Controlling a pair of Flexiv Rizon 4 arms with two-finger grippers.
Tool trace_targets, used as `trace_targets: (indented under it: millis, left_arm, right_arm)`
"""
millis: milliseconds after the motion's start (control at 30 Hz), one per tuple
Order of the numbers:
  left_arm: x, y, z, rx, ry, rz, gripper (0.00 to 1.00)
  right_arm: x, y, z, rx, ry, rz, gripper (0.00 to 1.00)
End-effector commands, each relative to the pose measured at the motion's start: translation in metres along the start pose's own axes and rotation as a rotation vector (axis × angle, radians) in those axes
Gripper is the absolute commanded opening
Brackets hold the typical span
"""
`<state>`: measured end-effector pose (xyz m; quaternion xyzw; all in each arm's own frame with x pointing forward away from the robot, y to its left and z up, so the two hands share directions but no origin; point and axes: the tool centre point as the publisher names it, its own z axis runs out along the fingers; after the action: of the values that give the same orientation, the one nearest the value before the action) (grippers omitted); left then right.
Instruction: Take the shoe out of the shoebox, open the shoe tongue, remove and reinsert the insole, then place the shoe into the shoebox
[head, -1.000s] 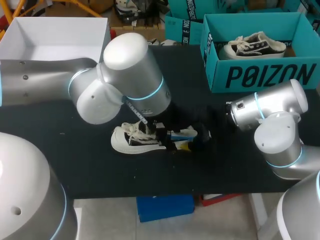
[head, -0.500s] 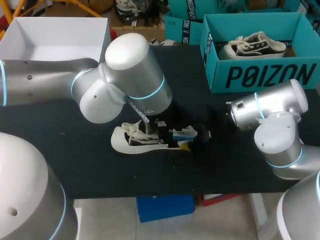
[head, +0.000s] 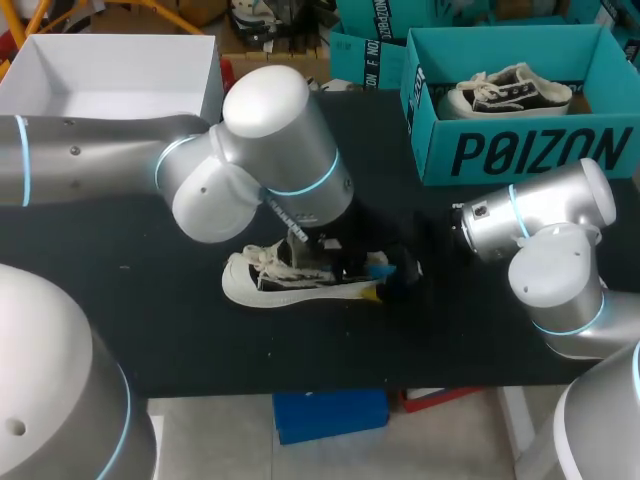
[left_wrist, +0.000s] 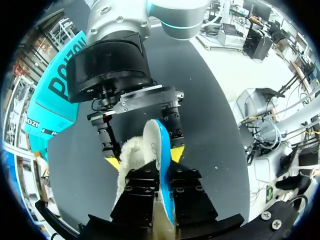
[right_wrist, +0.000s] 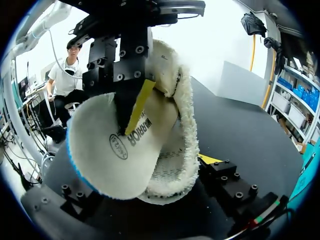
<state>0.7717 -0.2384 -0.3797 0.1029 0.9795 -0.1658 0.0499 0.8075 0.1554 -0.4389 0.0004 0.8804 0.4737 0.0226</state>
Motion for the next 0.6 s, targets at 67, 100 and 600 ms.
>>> trace_targets:
  millis: [67,100,600]
  left_arm:
    - [-0.002,-0.003,0.003,0.006,0.002,0.005,0.0]
    - [-0.002,-0.003,0.002,0.007,0.002,0.005,0.0]
    - [0.025,-0.005,-0.058,0.176,0.07,0.023,0.0]
  right_arm:
    - [-0.002,-0.003,0.004,0.001,-0.001,0.001,0.0]
    - [-0.002,-0.003,0.004,0.001,-0.001,0.001,0.0]
    - [-0.002,-0.003,0.004,0.001,-0.001,0.001,0.0]
